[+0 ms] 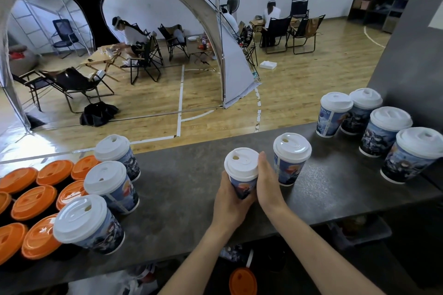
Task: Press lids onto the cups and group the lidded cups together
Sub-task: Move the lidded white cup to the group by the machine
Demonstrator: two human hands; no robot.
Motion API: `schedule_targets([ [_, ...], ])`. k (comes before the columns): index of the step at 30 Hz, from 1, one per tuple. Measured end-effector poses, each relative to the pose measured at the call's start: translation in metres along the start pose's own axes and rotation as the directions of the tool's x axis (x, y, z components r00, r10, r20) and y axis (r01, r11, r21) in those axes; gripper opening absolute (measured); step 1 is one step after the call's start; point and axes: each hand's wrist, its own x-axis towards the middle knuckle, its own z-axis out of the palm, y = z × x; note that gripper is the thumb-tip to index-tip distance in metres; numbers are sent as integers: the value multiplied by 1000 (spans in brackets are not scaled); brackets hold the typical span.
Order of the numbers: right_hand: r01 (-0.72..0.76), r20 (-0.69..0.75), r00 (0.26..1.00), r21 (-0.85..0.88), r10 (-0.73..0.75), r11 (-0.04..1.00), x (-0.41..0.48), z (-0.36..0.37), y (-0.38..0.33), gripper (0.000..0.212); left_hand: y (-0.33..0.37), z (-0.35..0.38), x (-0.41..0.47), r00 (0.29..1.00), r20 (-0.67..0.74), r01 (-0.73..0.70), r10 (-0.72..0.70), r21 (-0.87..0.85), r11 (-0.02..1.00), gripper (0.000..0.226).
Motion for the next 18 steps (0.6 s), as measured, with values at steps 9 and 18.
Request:
schedule_targets([
  [9,75,19,997,-124,-74,989,5,-13,4,48,2,-20,13,982,184,54,-47,-37,998,97],
  [18,52,-44,998,-7,-52,999,-9,3,4,46,4,-6,-3,1000,23,19,-19,23,1000,83],
])
